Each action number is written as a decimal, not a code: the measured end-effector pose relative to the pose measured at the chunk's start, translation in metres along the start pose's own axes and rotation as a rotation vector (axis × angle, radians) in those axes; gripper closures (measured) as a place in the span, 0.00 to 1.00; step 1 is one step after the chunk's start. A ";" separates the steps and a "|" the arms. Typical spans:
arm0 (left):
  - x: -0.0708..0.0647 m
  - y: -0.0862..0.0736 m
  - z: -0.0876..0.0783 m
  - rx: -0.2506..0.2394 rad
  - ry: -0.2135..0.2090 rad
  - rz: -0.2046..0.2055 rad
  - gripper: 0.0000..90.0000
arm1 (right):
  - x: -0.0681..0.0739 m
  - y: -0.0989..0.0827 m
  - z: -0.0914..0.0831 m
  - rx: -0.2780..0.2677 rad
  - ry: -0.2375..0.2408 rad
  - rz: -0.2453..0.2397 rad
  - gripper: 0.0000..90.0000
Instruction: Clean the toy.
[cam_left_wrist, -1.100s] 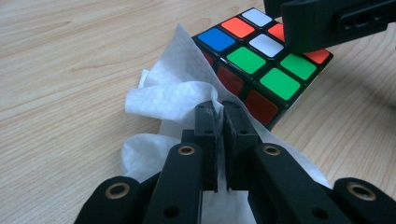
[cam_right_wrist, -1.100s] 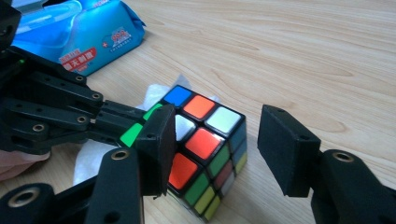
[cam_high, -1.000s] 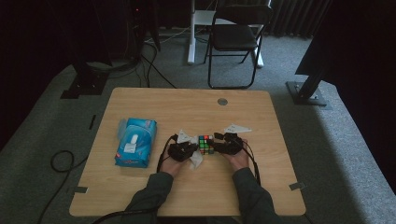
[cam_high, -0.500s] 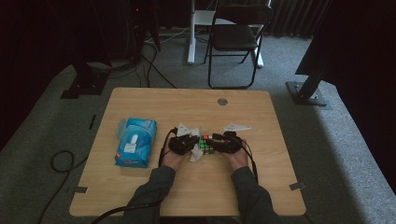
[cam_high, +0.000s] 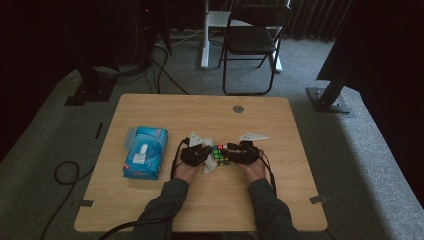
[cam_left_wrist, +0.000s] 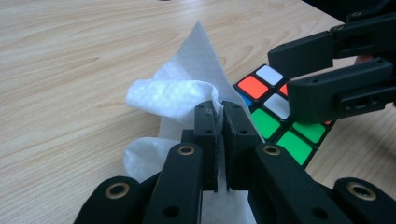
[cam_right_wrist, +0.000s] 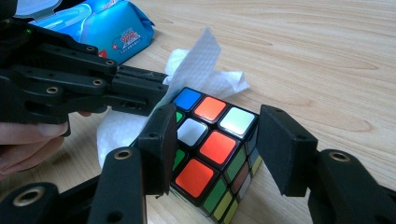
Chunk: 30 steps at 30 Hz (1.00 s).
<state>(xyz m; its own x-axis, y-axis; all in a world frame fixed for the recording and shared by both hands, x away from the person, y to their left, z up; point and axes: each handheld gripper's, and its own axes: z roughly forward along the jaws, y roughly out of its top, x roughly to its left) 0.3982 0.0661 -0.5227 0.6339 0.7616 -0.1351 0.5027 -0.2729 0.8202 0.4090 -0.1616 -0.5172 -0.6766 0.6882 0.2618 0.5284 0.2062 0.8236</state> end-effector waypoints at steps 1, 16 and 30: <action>0.001 -0.002 0.002 0.016 0.006 0.002 0.95 | 0.000 0.000 0.000 0.000 0.000 0.001 0.54; -0.011 -0.012 -0.006 0.022 -0.011 -0.019 0.95 | 0.000 -0.001 0.000 -0.004 0.001 0.010 0.54; -0.024 -0.023 -0.008 0.062 -0.059 0.023 0.95 | 0.001 -0.002 0.002 -0.001 0.009 0.009 0.55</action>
<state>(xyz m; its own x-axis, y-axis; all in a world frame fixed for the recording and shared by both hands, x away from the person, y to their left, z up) 0.3667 0.0586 -0.5342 0.6782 0.7192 -0.1509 0.5219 -0.3268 0.7879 0.4085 -0.1595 -0.5198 -0.6766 0.6836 0.2736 0.5339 0.1996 0.8217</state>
